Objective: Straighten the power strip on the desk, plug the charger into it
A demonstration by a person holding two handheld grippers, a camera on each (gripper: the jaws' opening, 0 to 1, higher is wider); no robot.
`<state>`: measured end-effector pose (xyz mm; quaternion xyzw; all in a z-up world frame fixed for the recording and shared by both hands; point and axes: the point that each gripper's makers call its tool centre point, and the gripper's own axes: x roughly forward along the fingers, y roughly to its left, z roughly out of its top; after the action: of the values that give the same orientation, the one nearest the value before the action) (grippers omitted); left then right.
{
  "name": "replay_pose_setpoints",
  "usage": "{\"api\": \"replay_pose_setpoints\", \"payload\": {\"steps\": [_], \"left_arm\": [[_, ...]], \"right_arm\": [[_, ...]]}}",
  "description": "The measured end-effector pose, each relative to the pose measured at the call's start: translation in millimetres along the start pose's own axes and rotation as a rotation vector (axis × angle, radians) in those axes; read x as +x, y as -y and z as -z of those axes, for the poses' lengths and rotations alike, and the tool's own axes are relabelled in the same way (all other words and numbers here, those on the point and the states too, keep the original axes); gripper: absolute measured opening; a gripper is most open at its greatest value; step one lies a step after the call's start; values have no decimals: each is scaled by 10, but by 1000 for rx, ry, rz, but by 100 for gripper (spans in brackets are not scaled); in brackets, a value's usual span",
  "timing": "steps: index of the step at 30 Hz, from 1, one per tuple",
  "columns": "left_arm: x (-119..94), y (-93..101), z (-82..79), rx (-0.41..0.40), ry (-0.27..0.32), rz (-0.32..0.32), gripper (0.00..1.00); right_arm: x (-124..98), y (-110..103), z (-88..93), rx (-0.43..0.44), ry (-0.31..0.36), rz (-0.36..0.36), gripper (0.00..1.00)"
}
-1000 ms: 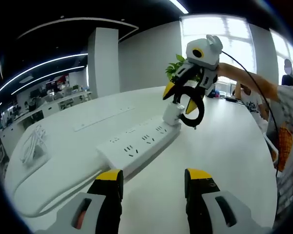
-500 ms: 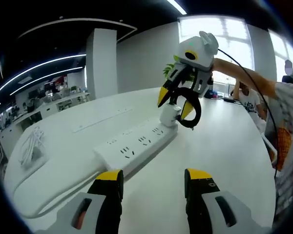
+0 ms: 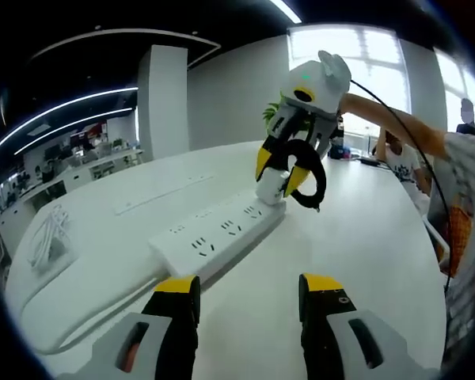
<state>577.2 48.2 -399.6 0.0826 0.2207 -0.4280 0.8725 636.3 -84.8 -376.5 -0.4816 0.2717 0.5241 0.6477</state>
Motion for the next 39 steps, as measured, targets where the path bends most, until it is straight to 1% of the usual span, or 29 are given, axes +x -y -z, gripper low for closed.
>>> {"api": "replay_pose_setpoints", "payload": {"steps": [5, 8, 9, 10, 13, 15, 22, 25, 31, 34, 36, 37, 39], "left_arm": [[2, -10, -2, -8, 0, 5, 50], [5, -25, 4, -14, -1, 1, 50], [6, -28, 6, -14, -2, 1, 50], [9, -29, 10, -14, -4, 1, 50], [24, -18, 27, -20, -9, 8, 50], [32, -1, 37, -22, -12, 15, 50], [25, 34, 35, -26, -7, 25, 50], [22, 47, 28, -35, 0, 33, 50], [21, 86, 33, -50, 4, 57, 50], [18, 82, 43, -50, 3, 55, 50], [14, 69, 46, -52, 3, 52, 50], [14, 63, 47, -54, 3, 51, 50], [13, 58, 52, -55, 2, 50, 50]], "right_arm": [[6, 30, -3, -3, -40, -9, 24], [12, 41, 13, 17, -73, -26, 24], [7, 37, 41, 44, -98, -38, 24], [21, 55, 25, 51, -104, -48, 24], [30, 49, 48, 80, -152, -86, 24], [36, 47, 64, 111, -180, -124, 24], [78, 40, 80, 177, -272, -221, 23], [89, -31, 98, 180, -349, -250, 23], [119, -110, 118, 174, -470, -300, 24], [142, -135, 128, 167, -522, -311, 24], [150, -162, 138, 153, -556, -297, 24], [146, -167, 143, 136, -576, -274, 24], [140, -184, 154, 106, -603, -203, 24]]}}
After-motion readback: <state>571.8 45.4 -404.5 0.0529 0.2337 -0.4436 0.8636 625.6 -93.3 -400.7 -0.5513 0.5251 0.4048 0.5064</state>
